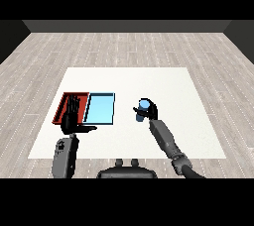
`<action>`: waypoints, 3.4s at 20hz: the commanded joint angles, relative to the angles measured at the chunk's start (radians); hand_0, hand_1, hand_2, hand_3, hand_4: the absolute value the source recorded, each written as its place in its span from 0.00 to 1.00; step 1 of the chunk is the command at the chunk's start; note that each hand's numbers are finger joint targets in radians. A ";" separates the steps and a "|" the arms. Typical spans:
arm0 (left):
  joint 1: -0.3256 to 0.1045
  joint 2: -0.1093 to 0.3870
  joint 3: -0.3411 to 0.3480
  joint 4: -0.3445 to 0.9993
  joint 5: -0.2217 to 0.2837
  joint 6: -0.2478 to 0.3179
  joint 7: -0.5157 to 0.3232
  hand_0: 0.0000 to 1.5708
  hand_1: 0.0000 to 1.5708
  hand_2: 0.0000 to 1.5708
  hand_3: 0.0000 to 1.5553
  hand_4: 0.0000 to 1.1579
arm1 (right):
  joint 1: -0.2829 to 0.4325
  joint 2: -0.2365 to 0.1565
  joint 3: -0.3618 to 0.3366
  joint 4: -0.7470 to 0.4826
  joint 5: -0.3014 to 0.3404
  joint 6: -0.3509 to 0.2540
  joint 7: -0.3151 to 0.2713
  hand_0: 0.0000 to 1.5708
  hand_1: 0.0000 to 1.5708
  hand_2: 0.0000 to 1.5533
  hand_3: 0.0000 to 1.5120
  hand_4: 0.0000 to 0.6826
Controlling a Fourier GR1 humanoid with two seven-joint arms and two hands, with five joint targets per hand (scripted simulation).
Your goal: Pick the blue can and put it in the blue box
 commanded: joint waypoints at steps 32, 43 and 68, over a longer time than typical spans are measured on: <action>-0.087 -0.066 -0.316 0.158 -0.088 0.095 0.093 0.00 0.00 0.00 0.00 0.00 | 0.169 -0.066 0.166 -0.754 0.398 -0.170 0.433 0.91 0.91 0.93 0.93 0.90; -0.188 -0.066 -0.433 0.314 0.018 0.205 0.090 0.00 0.00 0.00 0.00 0.00 | 0.142 0.001 0.165 -0.764 0.467 -0.119 0.456 0.94 0.94 0.94 0.92 0.90; -0.318 -0.066 -0.536 0.486 0.161 0.337 0.072 0.00 0.00 0.00 0.00 0.00 | 0.118 0.004 0.196 -0.791 0.455 -0.059 0.448 0.94 0.94 0.94 0.92 0.89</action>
